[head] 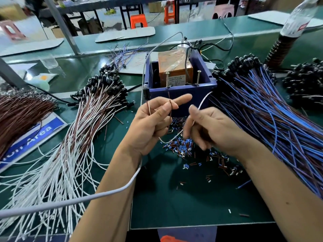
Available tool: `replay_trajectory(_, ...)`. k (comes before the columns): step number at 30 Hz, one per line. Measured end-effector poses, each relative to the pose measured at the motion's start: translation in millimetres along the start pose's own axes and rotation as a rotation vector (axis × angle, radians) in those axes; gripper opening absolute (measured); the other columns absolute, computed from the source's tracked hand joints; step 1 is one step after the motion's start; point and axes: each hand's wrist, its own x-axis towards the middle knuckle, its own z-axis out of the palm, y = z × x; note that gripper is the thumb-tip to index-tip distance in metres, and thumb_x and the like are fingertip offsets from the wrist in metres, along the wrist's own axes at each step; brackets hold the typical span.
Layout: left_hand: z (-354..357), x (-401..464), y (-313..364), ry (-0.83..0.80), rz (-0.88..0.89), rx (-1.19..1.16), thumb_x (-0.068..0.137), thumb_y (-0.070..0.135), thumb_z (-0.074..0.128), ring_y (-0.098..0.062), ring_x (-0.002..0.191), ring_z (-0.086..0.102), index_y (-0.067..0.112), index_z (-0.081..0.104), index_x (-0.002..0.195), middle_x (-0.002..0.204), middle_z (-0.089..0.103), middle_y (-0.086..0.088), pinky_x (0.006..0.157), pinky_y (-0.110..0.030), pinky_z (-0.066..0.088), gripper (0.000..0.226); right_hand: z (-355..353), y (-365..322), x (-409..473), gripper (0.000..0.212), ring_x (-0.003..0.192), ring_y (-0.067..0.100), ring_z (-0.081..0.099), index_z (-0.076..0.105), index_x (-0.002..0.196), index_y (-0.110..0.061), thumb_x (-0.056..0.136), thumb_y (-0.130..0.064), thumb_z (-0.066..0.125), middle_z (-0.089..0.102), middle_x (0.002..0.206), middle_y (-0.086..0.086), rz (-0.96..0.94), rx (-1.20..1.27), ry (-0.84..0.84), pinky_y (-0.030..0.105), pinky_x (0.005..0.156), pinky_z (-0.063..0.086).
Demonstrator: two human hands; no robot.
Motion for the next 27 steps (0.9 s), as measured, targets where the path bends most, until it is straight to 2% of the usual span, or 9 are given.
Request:
replay_trajectory(3,1,-1,-5,-0.015,-0.067,0.044,0.104,0.012,0.046,0.001,0.043,0.017,0.017,0.07,0.089,0.134,0.065,-0.022,0.038,-0.01,0.022,0.029,10,0,0,0.062,0.035,0.012,0.035,0.076,0.073,-0.012,0.107,-0.049,0.039,0.048,0.039,0.005,0.03,-0.109,-0.11,0.026,0.045,0.029)
replay_trajectory(5,2,-1,-7,-0.005,-0.098,0.089,0.103,0.014,0.05,0.003,0.039,0.022,0.019,0.072,0.087,0.125,0.071,-0.021,0.037,-0.01,0.025,0.028,14,1,2,0.063,0.036,0.012,0.035,0.075,0.073,-0.008,0.109,-0.046,0.04,0.046,0.038,0.005,0.055,-0.152,-0.144,0.021,0.051,0.034)
replay_trajectory(9,3,0,-11,0.053,-0.121,0.112,0.102,0.016,0.054,-0.003,0.047,0.055,0.02,0.077,0.086,0.107,0.078,-0.01,0.041,-0.014,0.038,0.028,15,0,0,0.058,0.037,0.008,0.036,0.077,0.08,-0.009,0.104,-0.05,0.044,0.053,0.043,0.004,0.108,-0.17,-0.209,0.015,0.047,0.036)
replay_trajectory(12,0,2,-14,0.075,-0.139,0.09,0.101,0.019,0.057,-0.014,0.042,0.041,0.011,0.078,0.091,0.074,0.069,-0.008,0.038,-0.018,0.027,0.024,10,-3,-1,0.048,0.037,0.011,0.042,0.077,0.085,-0.02,0.099,-0.058,0.051,0.07,0.064,0.011,0.112,-0.095,-0.151,0.015,0.038,0.029)
replay_trajectory(14,-3,4,-14,0.095,-0.15,0.039,0.098,0.02,0.06,-0.003,0.039,0.027,0.011,0.079,0.091,0.061,0.055,-0.001,0.037,-0.015,0.021,0.023,3,-3,0,0.05,0.038,0.011,0.043,0.076,0.084,-0.02,0.094,-0.063,0.053,0.071,0.07,0.013,0.111,-0.005,0.013,0.015,0.037,0.023)
replay_trajectory(16,-7,6,-15,0.096,-0.153,0.021,0.097,0.019,0.06,0.003,0.041,0.024,0.009,0.078,0.09,0.07,0.064,-0.002,0.036,-0.011,0.019,0.022,-4,-4,2,0.052,0.041,0.012,0.043,0.077,0.09,-0.019,0.089,-0.065,0.052,0.068,0.072,0.012,0.092,0.13,0.18,0.017,0.039,0.02)
replay_trajectory(19,-9,5,-15,0.072,-0.166,0.048,0.099,0.018,0.058,0.003,0.043,0.025,0.008,0.078,0.091,0.083,0.068,-0.008,0.037,-0.01,0.022,0.023,-10,-3,2,0.048,0.047,0.012,0.046,0.075,0.103,-0.011,0.092,-0.054,0.058,0.067,0.078,0.008,0.025,0.262,0.284,0.019,0.035,0.023)
replay_trajectory(23,-6,3,-16,0.009,-0.208,0.045,0.099,0.016,0.056,0.003,0.044,0.028,0.005,0.074,0.092,0.086,0.074,-0.003,0.038,-0.008,0.025,0.022,-7,0,2,0.024,0.048,0.008,0.047,0.08,0.092,-0.016,0.089,-0.036,0.068,0.068,0.074,0.003,0.029,0.237,0.271,0.017,0.035,0.027)
replay_trajectory(27,-5,3,-17,0.015,-0.208,0.053,0.099,0.015,0.056,0.002,0.044,0.028,0.009,0.074,0.089,0.095,0.076,-0.008,0.039,-0.009,0.026,0.021,-1,4,3,0.016,0.049,0.007,0.044,0.082,0.091,-0.019,0.084,-0.031,0.072,0.064,0.069,-0.002,0.031,0.216,0.248,0.016,0.039,0.025)
